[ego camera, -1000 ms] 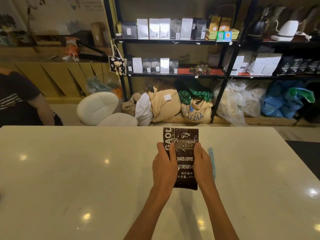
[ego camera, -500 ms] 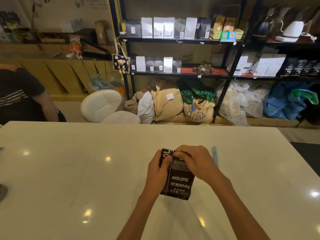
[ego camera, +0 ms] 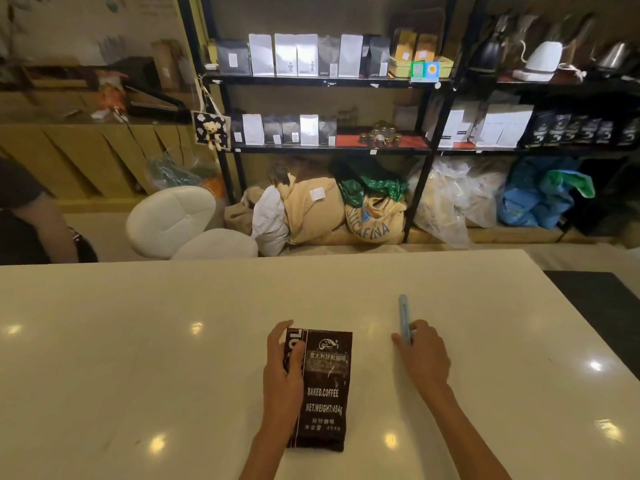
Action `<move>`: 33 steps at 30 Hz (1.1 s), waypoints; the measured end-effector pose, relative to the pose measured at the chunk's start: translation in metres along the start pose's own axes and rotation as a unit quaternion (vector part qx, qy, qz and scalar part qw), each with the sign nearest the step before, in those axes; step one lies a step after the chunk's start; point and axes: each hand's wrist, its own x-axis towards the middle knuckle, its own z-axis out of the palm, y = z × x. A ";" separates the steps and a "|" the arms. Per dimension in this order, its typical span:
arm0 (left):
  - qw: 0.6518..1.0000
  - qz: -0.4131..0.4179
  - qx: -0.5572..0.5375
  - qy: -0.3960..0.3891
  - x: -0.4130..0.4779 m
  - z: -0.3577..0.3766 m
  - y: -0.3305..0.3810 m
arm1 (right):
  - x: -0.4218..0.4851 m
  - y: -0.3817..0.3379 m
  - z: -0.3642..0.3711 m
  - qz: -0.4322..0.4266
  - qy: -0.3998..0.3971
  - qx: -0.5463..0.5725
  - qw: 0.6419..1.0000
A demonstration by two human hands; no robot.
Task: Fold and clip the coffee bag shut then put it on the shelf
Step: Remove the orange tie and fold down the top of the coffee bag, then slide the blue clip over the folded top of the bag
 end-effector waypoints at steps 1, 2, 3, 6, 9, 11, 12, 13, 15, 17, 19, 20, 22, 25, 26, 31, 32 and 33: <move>1.000 0.012 0.017 -0.004 0.002 0.001 -0.001 | -0.001 -0.001 0.003 -0.018 -0.001 0.001 1.000; 0.999 0.031 0.043 -0.008 0.003 0.002 -0.002 | -0.003 -0.003 0.003 -0.034 -0.014 0.025 0.999; 0.996 0.051 0.065 -0.014 0.004 0.002 -0.002 | -0.006 -0.006 0.000 -0.051 -0.037 0.071 0.996; 0.991 0.085 0.099 -0.034 0.009 0.002 -0.003 | -0.017 -0.020 -0.019 -0.092 -0.112 0.242 0.960; 0.986 0.111 0.118 -0.046 0.014 0.001 -0.006 | -0.031 -0.034 -0.047 -0.136 -0.154 0.307 0.929; 0.989 0.090 0.102 -0.062 0.020 0.001 -0.006 | -0.036 -0.040 -0.064 -0.194 -0.130 0.257 0.938; 0.989 0.078 0.097 -0.078 0.022 0.002 -0.003 | -0.037 -0.043 -0.072 -0.223 -0.102 0.209 0.947; 0.988 0.072 0.095 -0.095 0.025 0.002 -0.001 | -0.039 -0.048 -0.080 -0.248 -0.071 0.164 0.952; 0.984 0.068 0.102 -0.131 0.028 0.002 0.007 | -0.043 -0.059 -0.092 -0.273 -0.034 0.137 0.952; 0.976 0.068 0.115 -0.172 0.028 0.004 0.021 | -0.052 -0.075 -0.097 -0.302 -0.014 0.132 0.944; 0.964 0.078 0.145 -0.211 0.028 0.008 0.034 | -0.065 -0.092 -0.091 -0.341 -0.026 0.150 0.928; 0.957 0.091 0.160 -0.224 0.027 0.010 0.038 | -0.070 -0.098 -0.084 -0.353 -0.048 0.164 0.920; 0.955 0.115 0.147 -0.229 0.026 0.011 0.042 | -0.077 -0.100 -0.067 -0.364 -0.071 0.155 0.916; 0.971 0.118 0.095 -0.182 0.025 0.011 0.038 | -0.076 -0.091 -0.047 -0.378 -0.026 0.071 0.923; 0.975 0.112 0.097 -0.166 0.025 0.010 0.036 | -0.075 -0.087 -0.041 -0.387 -0.019 0.053 0.920; 0.982 0.078 0.121 -0.125 0.029 0.010 0.027 | -0.072 -0.087 -0.035 -0.413 -0.013 0.102 0.905; 0.983 0.072 0.115 -0.125 0.029 0.010 0.026 | -0.071 -0.088 -0.036 -0.424 -0.007 0.108 0.899; 0.983 0.067 0.107 -0.129 0.030 0.011 0.026 | -0.070 -0.089 -0.036 -0.435 -0.005 0.111 0.893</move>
